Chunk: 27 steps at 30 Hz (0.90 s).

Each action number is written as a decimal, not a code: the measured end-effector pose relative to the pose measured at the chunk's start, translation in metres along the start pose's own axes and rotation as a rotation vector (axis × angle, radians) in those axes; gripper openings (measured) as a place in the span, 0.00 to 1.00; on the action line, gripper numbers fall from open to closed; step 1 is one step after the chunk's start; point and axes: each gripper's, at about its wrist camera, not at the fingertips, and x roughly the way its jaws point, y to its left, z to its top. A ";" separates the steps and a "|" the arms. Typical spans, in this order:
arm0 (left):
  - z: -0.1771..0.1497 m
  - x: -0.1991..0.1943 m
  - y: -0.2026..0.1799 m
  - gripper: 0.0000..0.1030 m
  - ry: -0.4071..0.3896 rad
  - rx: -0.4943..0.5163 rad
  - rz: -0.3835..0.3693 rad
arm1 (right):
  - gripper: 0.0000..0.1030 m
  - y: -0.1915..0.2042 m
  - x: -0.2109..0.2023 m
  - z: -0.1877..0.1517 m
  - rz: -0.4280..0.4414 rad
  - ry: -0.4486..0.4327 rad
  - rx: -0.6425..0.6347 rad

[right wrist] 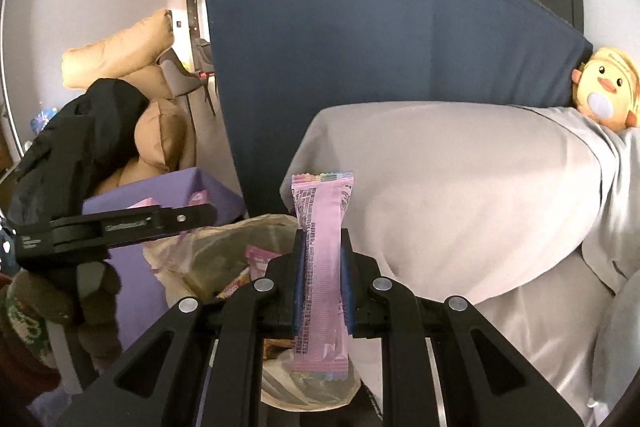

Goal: Collect trash
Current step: 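Carry both pink wrappers to the trash bag with both grippers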

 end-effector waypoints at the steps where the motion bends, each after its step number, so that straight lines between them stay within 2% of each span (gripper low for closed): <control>1: 0.000 0.004 0.001 0.46 0.005 -0.008 -0.004 | 0.15 0.001 0.001 0.000 0.000 0.002 0.001; 5: -0.002 0.007 0.012 0.61 0.027 -0.029 -0.026 | 0.15 0.004 0.011 -0.001 0.026 0.010 0.017; 9: -0.005 -0.010 0.024 0.61 0.026 -0.021 0.001 | 0.15 0.012 0.021 -0.004 0.069 0.020 0.007; 11: -0.011 -0.028 0.029 0.61 0.009 -0.003 0.026 | 0.15 0.022 0.031 -0.006 0.130 0.042 -0.026; 17: -0.041 -0.095 0.055 0.61 -0.064 0.024 0.161 | 0.15 0.055 0.074 -0.014 0.191 0.118 -0.126; 22: -0.069 -0.136 0.075 0.62 -0.074 0.051 0.279 | 0.15 0.070 0.136 -0.021 0.252 0.260 -0.132; 27: -0.095 -0.166 0.098 0.64 -0.091 0.037 0.338 | 0.15 0.069 0.184 -0.044 0.253 0.425 -0.109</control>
